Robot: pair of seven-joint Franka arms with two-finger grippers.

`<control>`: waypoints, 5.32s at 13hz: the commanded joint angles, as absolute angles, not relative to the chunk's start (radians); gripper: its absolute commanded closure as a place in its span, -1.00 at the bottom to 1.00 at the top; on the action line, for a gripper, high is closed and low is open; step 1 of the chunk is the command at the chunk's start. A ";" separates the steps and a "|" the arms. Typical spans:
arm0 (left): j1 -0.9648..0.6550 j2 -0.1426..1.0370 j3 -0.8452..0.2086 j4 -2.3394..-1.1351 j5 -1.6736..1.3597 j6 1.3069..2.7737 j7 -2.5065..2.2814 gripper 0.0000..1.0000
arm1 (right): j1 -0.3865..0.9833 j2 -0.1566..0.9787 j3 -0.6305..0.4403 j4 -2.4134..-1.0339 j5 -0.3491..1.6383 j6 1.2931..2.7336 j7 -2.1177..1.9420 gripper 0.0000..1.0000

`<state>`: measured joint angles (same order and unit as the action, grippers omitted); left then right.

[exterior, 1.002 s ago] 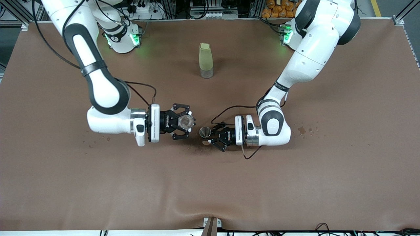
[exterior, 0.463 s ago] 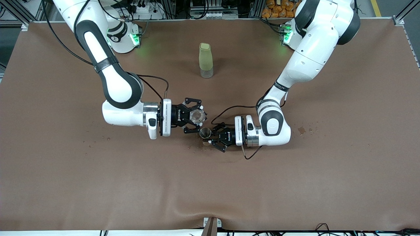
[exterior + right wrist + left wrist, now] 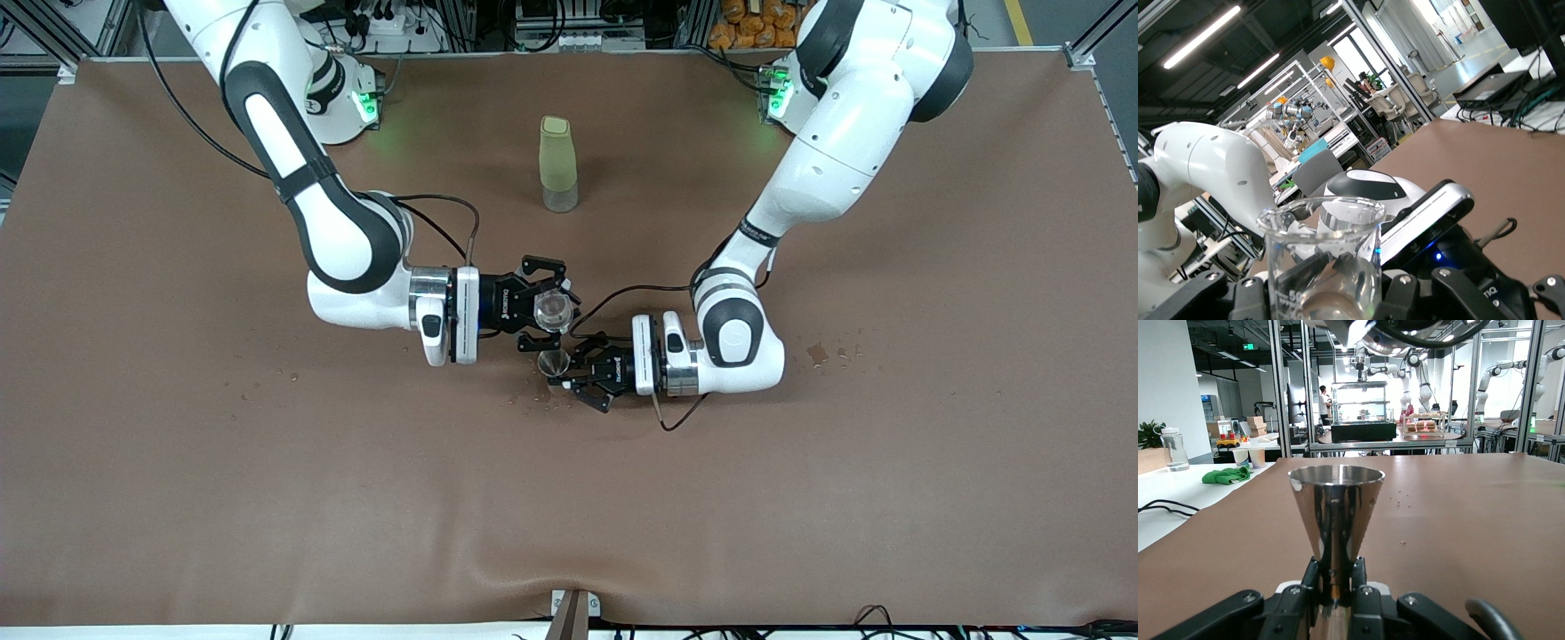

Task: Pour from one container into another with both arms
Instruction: 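Tilt the beaker with the right gripper over the jigger's cup, then hold the beaker tipped, pouring liquid into the jigger held by the left gripper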

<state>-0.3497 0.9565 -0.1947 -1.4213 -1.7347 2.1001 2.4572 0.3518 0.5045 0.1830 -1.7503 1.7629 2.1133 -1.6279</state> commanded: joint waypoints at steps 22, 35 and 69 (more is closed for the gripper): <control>-0.337 0.919 -0.196 -1.502 -1.753 2.102 2.453 1.00 | 0.362 0.451 0.195 -1.829 1.779 2.120 -1.160 1.00; -0.318 0.897 -0.195 -1.554 -1.752 2.029 2.467 1.00 | 0.362 0.440 0.195 -1.856 1.779 2.112 -1.014 1.00; -0.318 0.899 -0.192 -1.551 -1.723 2.029 2.468 1.00 | 0.350 0.482 0.224 -1.801 1.852 2.128 -0.864 1.00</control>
<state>-0.3203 0.9318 -0.1919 -1.5192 -1.7321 2.0392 2.4606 0.3548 0.4758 0.2137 -1.8113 1.8257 2.1174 -0.8776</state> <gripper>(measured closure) 0.789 0.846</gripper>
